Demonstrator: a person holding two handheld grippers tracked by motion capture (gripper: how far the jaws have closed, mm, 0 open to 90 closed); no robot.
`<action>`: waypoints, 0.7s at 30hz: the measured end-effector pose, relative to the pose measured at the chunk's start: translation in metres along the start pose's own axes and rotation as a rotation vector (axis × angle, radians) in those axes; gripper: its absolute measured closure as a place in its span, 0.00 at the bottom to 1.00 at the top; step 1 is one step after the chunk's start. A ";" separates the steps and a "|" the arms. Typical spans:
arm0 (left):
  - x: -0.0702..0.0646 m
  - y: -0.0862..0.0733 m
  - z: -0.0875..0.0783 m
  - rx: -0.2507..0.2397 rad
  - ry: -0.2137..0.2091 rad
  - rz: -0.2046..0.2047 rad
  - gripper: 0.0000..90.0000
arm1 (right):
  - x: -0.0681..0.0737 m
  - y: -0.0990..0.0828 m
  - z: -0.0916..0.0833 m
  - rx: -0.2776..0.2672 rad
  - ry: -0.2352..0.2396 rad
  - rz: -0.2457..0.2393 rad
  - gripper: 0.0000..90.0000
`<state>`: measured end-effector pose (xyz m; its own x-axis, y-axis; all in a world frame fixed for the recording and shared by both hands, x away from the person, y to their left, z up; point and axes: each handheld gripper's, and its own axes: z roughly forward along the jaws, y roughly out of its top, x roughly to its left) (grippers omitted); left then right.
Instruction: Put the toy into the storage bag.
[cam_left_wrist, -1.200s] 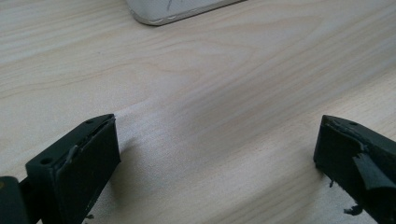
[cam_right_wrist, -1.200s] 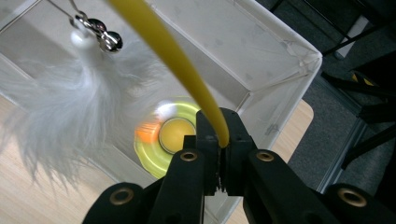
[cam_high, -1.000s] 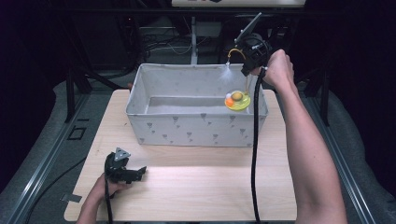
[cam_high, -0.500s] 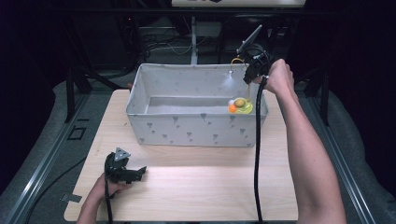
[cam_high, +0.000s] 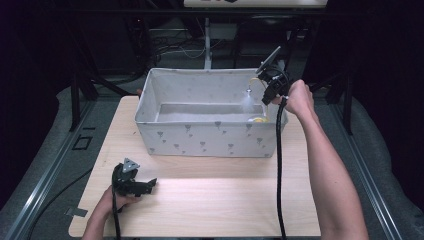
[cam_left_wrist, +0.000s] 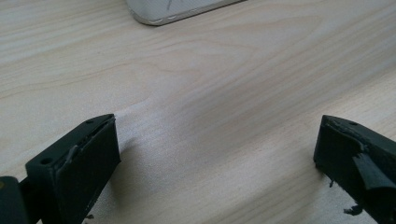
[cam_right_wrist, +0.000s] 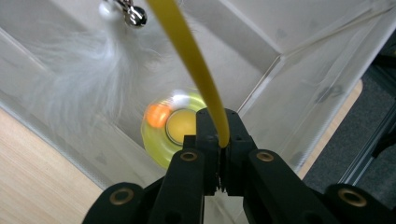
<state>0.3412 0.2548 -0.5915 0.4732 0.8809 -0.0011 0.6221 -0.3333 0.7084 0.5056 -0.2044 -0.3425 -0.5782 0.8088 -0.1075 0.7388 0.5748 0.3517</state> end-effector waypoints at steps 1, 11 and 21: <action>0.000 0.000 0.000 -0.001 0.000 0.000 0.00 | 0.000 0.000 0.000 0.000 0.000 0.000 0.98; 0.000 0.000 0.000 -0.001 0.000 -0.001 0.00 | 0.001 -0.016 0.018 0.044 0.022 0.016 0.98; 0.000 0.000 0.000 0.000 0.000 0.000 0.00 | -0.001 -0.027 0.030 0.090 0.035 0.020 0.98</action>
<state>0.3412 0.2548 -0.5915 0.4733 0.8809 -0.0011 0.6221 -0.3333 0.7084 0.4966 -0.2176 -0.3795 -0.5736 0.8163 -0.0683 0.7776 0.5689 0.2679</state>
